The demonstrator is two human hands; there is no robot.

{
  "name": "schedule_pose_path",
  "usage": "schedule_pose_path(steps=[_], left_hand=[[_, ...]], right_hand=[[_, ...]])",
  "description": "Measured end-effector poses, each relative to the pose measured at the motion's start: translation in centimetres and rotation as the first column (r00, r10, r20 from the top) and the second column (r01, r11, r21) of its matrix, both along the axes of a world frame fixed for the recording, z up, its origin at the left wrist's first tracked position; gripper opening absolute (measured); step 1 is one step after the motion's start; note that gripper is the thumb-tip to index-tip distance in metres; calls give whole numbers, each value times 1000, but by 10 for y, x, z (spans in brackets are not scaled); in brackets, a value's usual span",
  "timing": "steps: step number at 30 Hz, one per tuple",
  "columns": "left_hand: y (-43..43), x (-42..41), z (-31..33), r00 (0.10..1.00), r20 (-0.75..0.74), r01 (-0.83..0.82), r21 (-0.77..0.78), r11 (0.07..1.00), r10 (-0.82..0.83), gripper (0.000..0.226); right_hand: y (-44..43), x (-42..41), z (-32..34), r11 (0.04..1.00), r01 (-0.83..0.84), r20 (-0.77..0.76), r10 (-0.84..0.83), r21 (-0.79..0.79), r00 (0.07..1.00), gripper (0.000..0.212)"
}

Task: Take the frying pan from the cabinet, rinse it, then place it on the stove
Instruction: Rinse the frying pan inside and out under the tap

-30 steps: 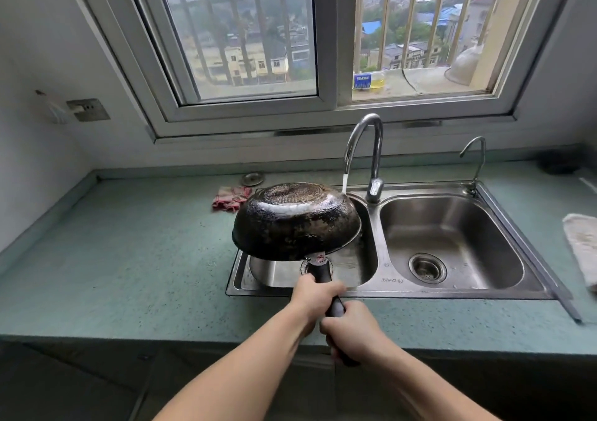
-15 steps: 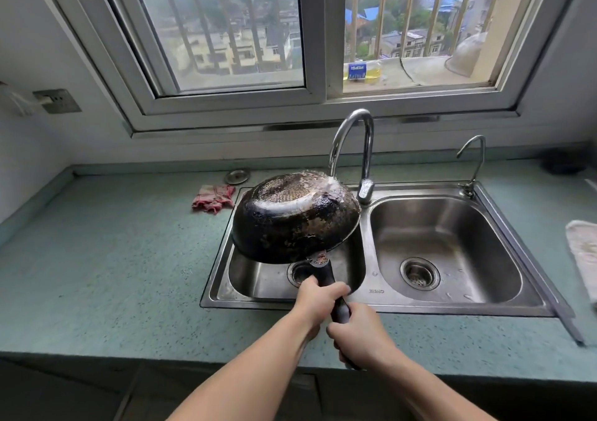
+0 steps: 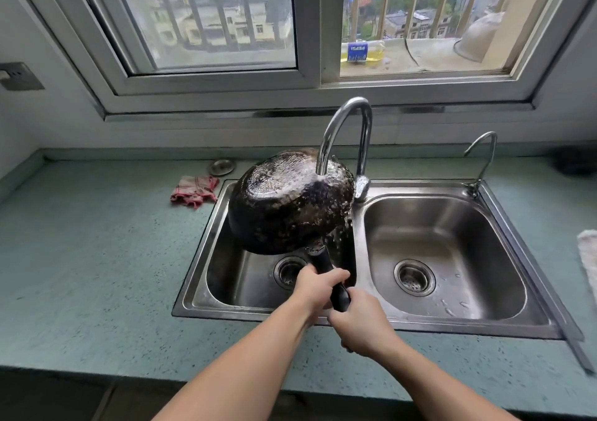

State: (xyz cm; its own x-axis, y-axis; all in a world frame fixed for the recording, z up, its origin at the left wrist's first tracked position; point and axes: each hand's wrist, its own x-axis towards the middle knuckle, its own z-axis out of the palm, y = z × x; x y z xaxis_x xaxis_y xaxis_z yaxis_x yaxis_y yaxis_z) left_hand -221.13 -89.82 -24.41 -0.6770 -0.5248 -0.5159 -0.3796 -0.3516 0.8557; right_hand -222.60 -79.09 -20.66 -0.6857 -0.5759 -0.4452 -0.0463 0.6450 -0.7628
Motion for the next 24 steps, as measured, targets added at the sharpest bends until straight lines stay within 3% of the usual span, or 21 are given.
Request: schedule_pose_path(steps=[12, 24], left_hand=[[-6, -8, -9, 999, 52, 6, -50, 999, -3, 17], [-11, 25, -5, 996, 63, 66, -71, 995, -61, 15]], right_hand=[[-7, -8, -7, 998, -41, 57, 39, 42, 998, 8], [-8, 30, -11, 998, 60, 64, -59, -29, 996, 10]])
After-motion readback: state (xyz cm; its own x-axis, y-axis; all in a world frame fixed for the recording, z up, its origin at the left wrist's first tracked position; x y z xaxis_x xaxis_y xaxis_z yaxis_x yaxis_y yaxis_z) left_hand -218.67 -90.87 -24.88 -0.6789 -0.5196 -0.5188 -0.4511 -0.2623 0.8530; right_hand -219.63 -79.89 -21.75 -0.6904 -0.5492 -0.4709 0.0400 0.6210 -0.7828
